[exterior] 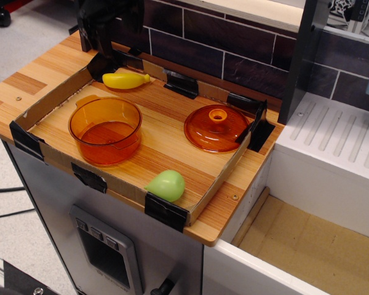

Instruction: Put banana in pot

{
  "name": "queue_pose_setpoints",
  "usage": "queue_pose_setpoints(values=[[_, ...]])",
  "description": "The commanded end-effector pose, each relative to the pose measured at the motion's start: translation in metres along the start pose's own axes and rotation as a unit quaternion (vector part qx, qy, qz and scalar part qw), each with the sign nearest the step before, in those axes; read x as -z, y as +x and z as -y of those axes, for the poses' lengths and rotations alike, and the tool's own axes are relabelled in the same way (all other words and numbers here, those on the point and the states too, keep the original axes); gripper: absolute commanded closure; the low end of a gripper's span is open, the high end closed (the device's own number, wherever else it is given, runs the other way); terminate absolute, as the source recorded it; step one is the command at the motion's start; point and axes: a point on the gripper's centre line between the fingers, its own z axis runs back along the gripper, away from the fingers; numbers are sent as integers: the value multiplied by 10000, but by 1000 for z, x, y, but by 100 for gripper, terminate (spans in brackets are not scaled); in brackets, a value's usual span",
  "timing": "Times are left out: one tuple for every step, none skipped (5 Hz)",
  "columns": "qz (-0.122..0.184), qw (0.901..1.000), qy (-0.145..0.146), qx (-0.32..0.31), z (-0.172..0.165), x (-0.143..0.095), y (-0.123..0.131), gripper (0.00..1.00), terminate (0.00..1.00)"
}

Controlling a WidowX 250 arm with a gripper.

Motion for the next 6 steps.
queue_pose_setpoints(values=[[86,9999,-45,-134,3,22,19,0,0],[173,9997,-24,-141,-1,33,19,0,0],[265,9995,-33,-178,0,47,19,0,0],[251,9995,39,-161,1,55,18,0,0],[222,9996,114,-100,-1,61,14,0,0],[69,9999,-78,-85,-1,56,12,100,0]])
